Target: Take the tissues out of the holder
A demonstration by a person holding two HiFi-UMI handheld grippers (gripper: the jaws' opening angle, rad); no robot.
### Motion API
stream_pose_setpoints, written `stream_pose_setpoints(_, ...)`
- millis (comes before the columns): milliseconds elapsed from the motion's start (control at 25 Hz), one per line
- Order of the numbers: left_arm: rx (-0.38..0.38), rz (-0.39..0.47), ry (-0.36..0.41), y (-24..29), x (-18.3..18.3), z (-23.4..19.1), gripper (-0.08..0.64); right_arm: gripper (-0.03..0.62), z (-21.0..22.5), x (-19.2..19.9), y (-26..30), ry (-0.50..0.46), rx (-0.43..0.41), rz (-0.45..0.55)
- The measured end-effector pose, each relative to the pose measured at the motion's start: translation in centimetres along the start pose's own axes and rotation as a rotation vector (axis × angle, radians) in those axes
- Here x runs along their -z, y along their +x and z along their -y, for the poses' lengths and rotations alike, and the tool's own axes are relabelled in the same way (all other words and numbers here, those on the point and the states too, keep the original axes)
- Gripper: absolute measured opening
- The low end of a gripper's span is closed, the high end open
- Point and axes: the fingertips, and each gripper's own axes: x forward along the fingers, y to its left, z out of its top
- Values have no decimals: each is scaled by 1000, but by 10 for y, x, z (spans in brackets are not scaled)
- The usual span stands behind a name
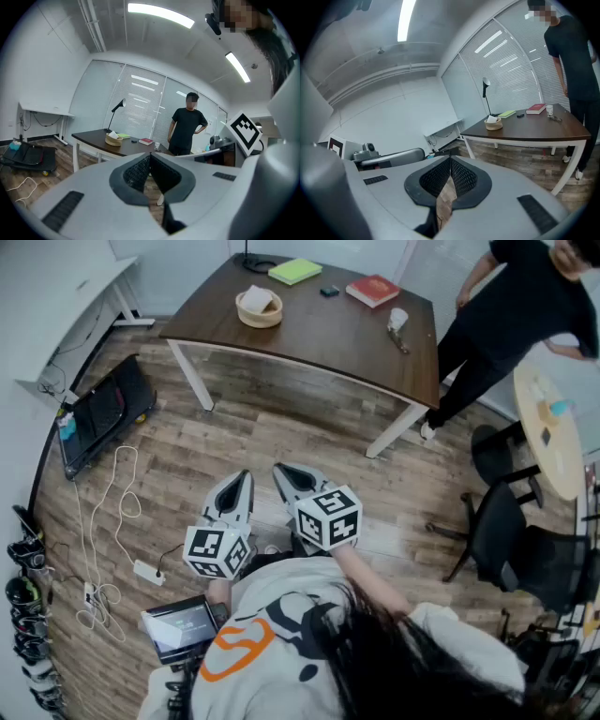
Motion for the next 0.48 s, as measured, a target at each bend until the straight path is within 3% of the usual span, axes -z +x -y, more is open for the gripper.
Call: stream_pose_setpoints(480, -22, -18, -1, -2, 5, -7, 0, 17, 2, -3, 5, -21, -2, 9)
